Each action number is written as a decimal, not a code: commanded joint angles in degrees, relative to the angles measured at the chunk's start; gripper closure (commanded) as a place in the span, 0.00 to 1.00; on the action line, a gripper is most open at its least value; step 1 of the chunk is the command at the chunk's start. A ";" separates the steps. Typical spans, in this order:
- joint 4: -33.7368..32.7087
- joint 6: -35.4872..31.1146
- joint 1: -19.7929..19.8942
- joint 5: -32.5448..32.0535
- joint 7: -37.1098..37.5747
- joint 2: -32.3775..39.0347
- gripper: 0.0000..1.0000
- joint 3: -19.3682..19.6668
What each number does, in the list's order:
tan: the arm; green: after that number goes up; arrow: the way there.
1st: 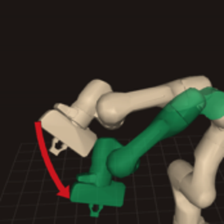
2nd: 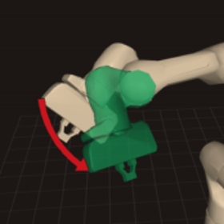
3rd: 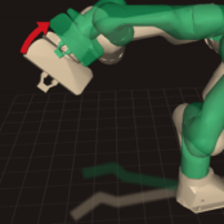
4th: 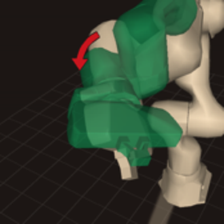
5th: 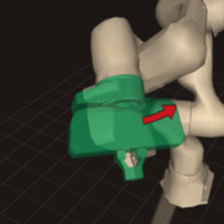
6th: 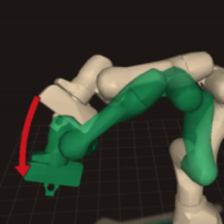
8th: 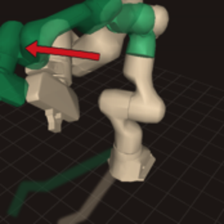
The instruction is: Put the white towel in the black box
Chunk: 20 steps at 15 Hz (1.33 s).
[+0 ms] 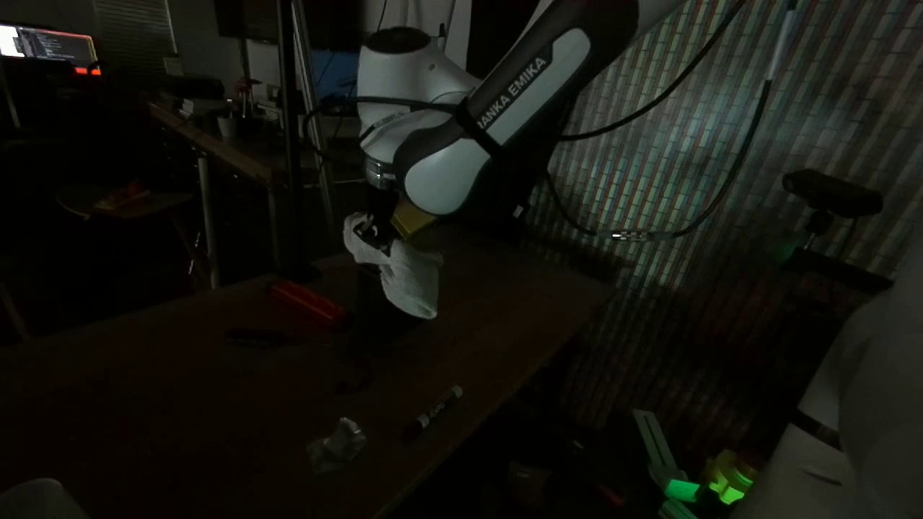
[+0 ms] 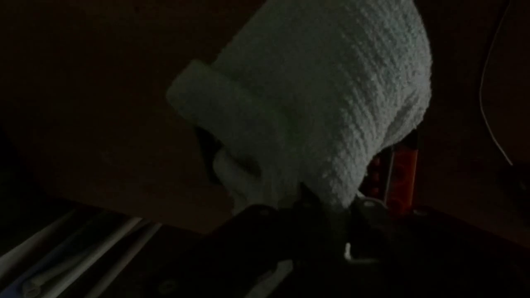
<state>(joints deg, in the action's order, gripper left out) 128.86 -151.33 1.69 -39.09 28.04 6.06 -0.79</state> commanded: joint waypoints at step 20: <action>0.89 -5.28 -3.65 17.32 -18.11 -4.10 0.02 2.25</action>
<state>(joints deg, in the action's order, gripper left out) 127.90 -157.25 -0.35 -18.88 9.16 7.47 0.31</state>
